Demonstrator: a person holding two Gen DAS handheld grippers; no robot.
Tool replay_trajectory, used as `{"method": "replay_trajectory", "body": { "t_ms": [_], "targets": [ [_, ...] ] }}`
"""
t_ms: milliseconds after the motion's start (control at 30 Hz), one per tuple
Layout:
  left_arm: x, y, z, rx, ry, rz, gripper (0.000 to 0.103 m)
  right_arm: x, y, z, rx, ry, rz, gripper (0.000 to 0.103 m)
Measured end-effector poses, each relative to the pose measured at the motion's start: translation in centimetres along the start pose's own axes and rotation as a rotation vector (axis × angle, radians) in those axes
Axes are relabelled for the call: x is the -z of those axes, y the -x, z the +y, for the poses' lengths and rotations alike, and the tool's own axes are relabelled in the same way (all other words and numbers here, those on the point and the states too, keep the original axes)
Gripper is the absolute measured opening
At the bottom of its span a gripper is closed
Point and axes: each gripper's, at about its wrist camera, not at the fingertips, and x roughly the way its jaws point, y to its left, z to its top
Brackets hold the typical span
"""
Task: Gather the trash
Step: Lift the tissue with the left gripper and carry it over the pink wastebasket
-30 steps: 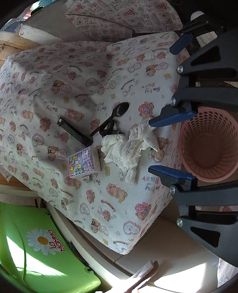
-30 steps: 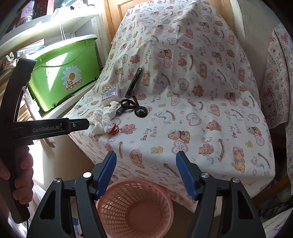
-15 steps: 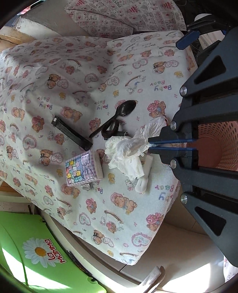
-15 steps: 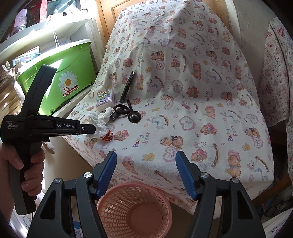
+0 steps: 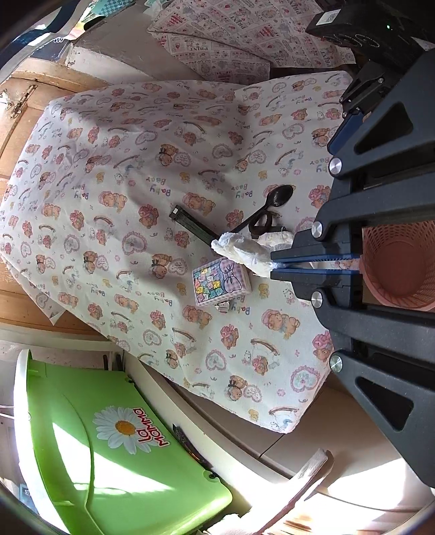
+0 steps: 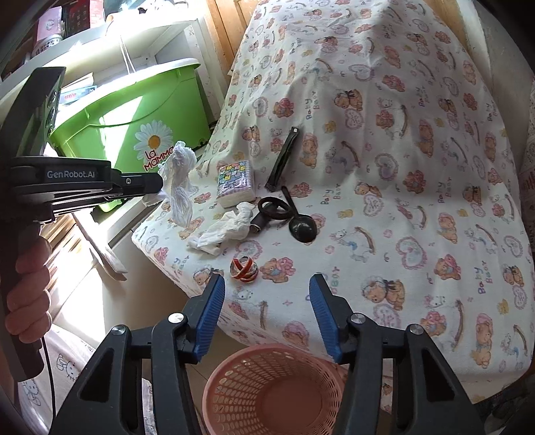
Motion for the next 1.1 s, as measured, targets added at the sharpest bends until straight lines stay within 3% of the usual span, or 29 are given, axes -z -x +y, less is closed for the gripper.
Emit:
{"method": "replay_trajectory", "body": {
  "t_ms": [133,433,600,1100],
  "targets": [
    [0.8,1.1,0.6,-0.026,-0.021,-0.013,0.003,-0.4,-2.9,1.5,0.005,0.057,0.034,0.042],
    [2.0,1.9,2.4,-0.049,-0.003,-0.021,0.003,-0.6,-5.8,1.7,0.008,0.056,0.062,0.028],
    [2.3,2.0,2.4,-0.047,-0.012,-0.019,0.003,-0.7,-5.7,1.6,0.002,0.043,0.033,0.006],
    [3.9,5.5,-0.8,-0.032,-0.036,-0.089,0.003,-0.7,0.8,0.1,-0.001,0.0,-0.046,0.005]
  ]
}}
